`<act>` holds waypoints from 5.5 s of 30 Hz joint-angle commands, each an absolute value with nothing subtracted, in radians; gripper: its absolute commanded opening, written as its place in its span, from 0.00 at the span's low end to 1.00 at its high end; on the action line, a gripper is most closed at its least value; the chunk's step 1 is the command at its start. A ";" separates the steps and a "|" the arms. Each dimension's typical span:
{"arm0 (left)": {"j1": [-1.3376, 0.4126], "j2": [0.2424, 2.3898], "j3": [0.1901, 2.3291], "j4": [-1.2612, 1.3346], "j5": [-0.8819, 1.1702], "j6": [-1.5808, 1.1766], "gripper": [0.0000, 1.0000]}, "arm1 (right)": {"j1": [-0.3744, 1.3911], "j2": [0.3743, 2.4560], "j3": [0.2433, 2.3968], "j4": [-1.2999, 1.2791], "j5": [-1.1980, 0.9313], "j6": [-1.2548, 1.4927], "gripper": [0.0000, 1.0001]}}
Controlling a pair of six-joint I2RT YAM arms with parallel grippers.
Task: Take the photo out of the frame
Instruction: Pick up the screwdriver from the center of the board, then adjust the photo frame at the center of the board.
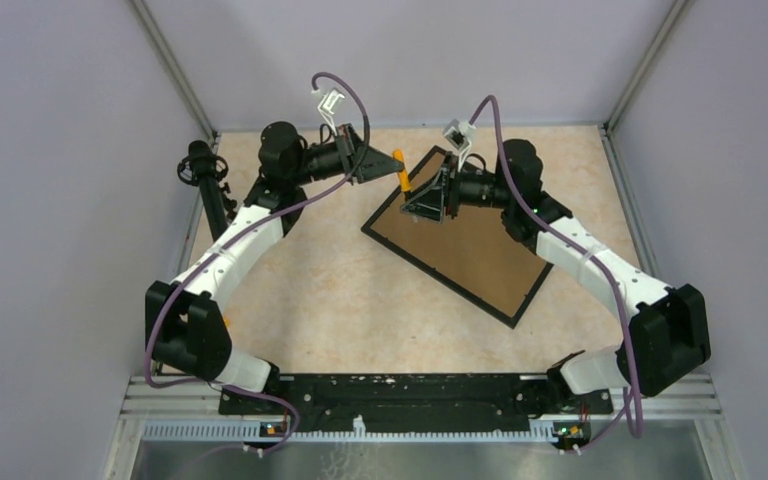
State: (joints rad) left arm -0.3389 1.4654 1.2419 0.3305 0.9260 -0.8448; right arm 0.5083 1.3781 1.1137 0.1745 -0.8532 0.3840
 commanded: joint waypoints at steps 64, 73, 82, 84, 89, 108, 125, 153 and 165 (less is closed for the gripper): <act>-0.551 1.516 1.388 -0.675 1.176 0.038 0.37 | 0.622 1.244 1.149 -0.548 -0.884 -0.186 0.00; -0.541 1.509 1.363 -0.615 1.201 0.005 0.00 | 0.626 1.247 1.163 -0.550 -0.811 -0.180 0.13; -0.387 1.502 1.277 -0.365 1.097 -0.184 0.00 | 0.323 1.493 1.331 -0.588 -0.591 -0.232 0.80; -0.358 1.496 1.259 -0.319 1.050 -0.211 0.00 | 0.277 1.582 1.380 -0.586 -0.476 -0.269 0.78; -0.352 1.476 1.253 -0.302 0.926 -0.180 0.00 | 0.201 1.776 1.501 -0.530 -0.271 -0.311 0.75; -0.353 1.429 1.160 -0.202 0.754 -0.219 0.00 | 0.070 2.235 1.914 -0.615 -0.141 -0.336 0.60; -0.354 1.479 1.143 -0.161 0.774 -0.231 0.00 | 0.049 2.356 1.938 -0.785 -0.387 -0.540 0.19; -0.459 1.826 1.209 0.175 0.604 -0.759 0.00 | 0.261 2.092 1.846 -0.579 -0.561 -0.158 0.59; -0.535 1.991 1.276 0.333 0.612 -0.900 0.00 | -0.035 1.656 1.169 -0.420 -0.799 0.054 0.58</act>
